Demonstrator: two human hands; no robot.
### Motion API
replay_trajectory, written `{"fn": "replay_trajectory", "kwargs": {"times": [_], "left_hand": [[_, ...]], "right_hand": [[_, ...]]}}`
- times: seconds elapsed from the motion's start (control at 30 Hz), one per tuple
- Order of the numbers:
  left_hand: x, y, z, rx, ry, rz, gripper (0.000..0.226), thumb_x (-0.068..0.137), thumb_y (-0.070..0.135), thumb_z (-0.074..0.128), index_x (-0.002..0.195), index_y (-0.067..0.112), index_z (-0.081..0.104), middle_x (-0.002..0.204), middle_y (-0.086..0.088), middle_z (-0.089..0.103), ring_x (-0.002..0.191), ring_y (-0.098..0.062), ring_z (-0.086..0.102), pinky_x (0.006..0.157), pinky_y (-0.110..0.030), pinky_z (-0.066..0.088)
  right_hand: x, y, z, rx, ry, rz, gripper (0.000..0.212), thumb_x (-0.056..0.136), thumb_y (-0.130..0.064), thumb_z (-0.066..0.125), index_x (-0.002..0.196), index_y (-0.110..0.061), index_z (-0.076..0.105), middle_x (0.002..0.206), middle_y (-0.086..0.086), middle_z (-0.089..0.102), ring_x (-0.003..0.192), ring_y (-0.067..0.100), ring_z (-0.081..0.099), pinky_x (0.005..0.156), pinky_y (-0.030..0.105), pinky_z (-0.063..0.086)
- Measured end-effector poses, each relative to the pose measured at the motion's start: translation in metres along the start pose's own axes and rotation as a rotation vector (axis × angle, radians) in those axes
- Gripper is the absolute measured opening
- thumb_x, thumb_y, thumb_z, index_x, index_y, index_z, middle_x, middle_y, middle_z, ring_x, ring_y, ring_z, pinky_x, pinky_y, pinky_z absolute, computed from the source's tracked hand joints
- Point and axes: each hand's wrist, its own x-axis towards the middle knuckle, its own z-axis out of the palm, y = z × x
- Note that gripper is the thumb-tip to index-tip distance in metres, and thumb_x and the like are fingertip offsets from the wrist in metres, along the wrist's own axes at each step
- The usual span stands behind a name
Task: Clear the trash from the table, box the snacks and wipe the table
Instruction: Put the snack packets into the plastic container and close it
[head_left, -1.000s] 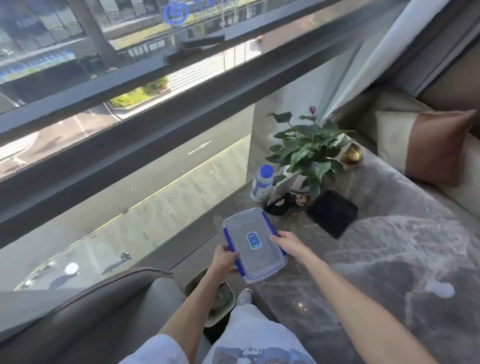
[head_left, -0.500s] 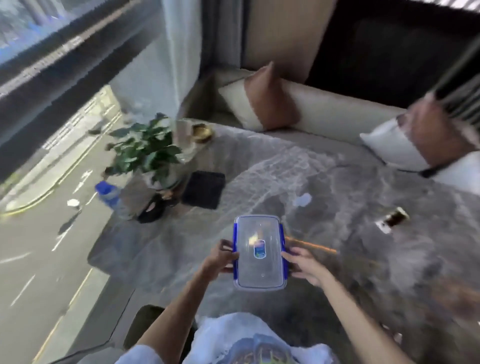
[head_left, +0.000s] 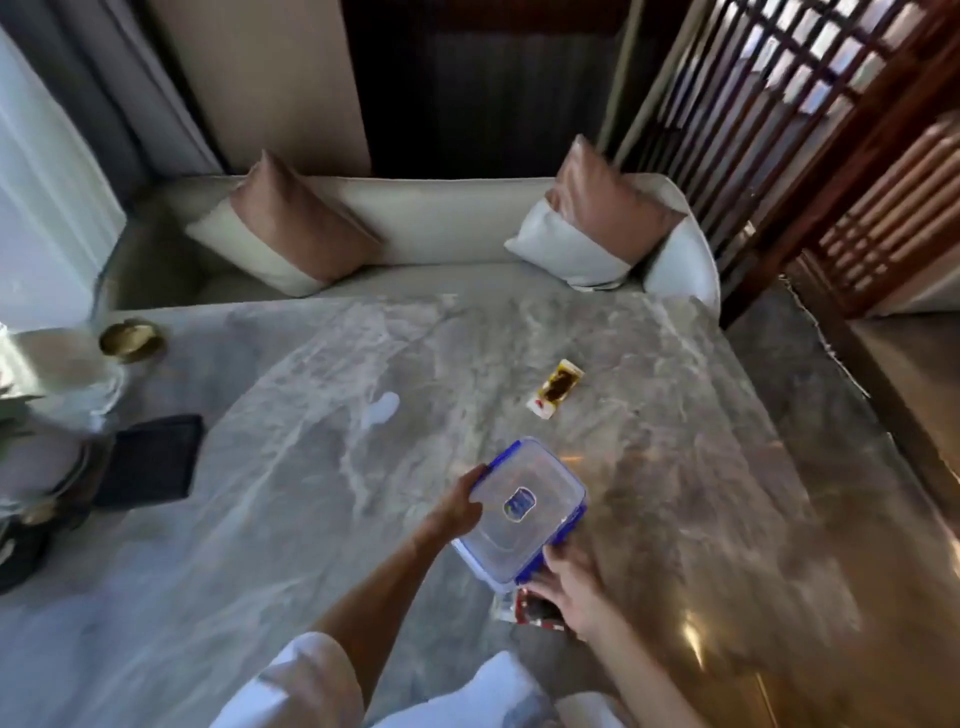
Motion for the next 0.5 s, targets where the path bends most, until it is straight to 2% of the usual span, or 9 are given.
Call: {"fn": "replay_trajectory", "kwargs": {"times": [0.07, 0.13, 0.2, 0.27, 0.3, 0.43, 0.5], "left_hand": [[0.011, 0.009, 0.017, 0.112, 0.025, -0.001, 0.074, 0.062, 0.004, 0.041, 0.136, 0.008, 0.049, 0.136, -0.013, 0.054, 0.129, -0.025, 0.049, 0.100, -0.014, 0.032], [0.021, 0.011, 0.028, 0.268, 0.047, -0.006, 0.070, 0.070, -0.003, 0.046, 0.136, 0.021, 0.051, 0.138, -0.007, 0.056, 0.128, -0.025, 0.051, 0.104, -0.025, 0.036], [0.027, 0.011, 0.036, 0.363, 0.062, -0.024, 0.065, 0.078, -0.002, 0.048, 0.137, 0.026, 0.048, 0.139, -0.007, 0.055, 0.127, -0.027, 0.050, 0.105, -0.029, 0.036], [0.029, 0.010, 0.040, 0.405, 0.061, -0.026, 0.061, 0.082, 0.001, 0.049, 0.137, 0.027, 0.048, 0.139, -0.007, 0.055, 0.126, -0.028, 0.050, 0.106, -0.032, 0.038], [0.030, 0.010, 0.040, 0.414, 0.061, -0.025, 0.060, 0.083, 0.002, 0.050, 0.137, 0.027, 0.048, 0.138, -0.008, 0.055, 0.126, -0.029, 0.051, 0.106, -0.033, 0.038], [0.037, 0.009, 0.035, 0.427, 0.040, -0.019, 0.055, 0.086, 0.005, 0.050, 0.135, 0.028, 0.049, 0.136, -0.007, 0.056, 0.123, -0.029, 0.053, 0.105, -0.037, 0.041], [0.040, 0.010, 0.034, 0.406, 0.031, -0.038, 0.050, 0.088, 0.007, 0.050, 0.133, 0.026, 0.051, 0.134, -0.008, 0.058, 0.121, -0.030, 0.054, 0.103, -0.037, 0.043]], "right_hand": [[0.002, 0.007, -0.006, 0.076, 0.014, 0.046, 0.006, 0.097, -0.004, 0.047, 0.099, -0.006, 0.052, 0.090, 0.020, 0.067, 0.064, 0.028, 0.071, 0.051, 0.037, 0.060], [0.009, 0.014, -0.010, 0.132, 0.009, 0.086, 0.009, 0.098, -0.004, 0.046, 0.104, -0.004, 0.052, 0.106, 0.025, 0.062, 0.080, 0.031, 0.067, 0.056, 0.039, 0.061], [0.012, 0.019, -0.009, 0.170, -0.008, 0.118, 0.011, 0.097, 0.000, 0.046, 0.106, -0.001, 0.052, 0.106, 0.024, 0.062, 0.084, 0.030, 0.064, 0.072, 0.042, 0.059], [0.014, 0.022, -0.010, 0.201, -0.021, 0.133, 0.008, 0.095, 0.004, 0.047, 0.101, 0.003, 0.054, 0.100, 0.022, 0.063, 0.086, 0.029, 0.063, 0.092, 0.047, 0.050], [0.015, 0.022, -0.012, 0.208, -0.040, 0.134, 0.007, 0.094, 0.005, 0.049, 0.099, 0.004, 0.055, 0.101, 0.022, 0.062, 0.087, 0.029, 0.063, 0.095, 0.047, 0.047], [0.021, 0.020, -0.019, 0.166, -0.050, 0.152, 0.015, 0.090, 0.004, 0.057, 0.104, 0.008, 0.055, 0.115, 0.022, 0.059, 0.095, 0.028, 0.063, 0.090, 0.040, 0.054], [0.025, 0.019, -0.022, 0.137, -0.029, 0.151, 0.022, 0.089, 0.003, 0.059, 0.110, 0.007, 0.054, 0.116, 0.023, 0.059, 0.098, 0.029, 0.062, 0.095, 0.043, 0.051]]}}
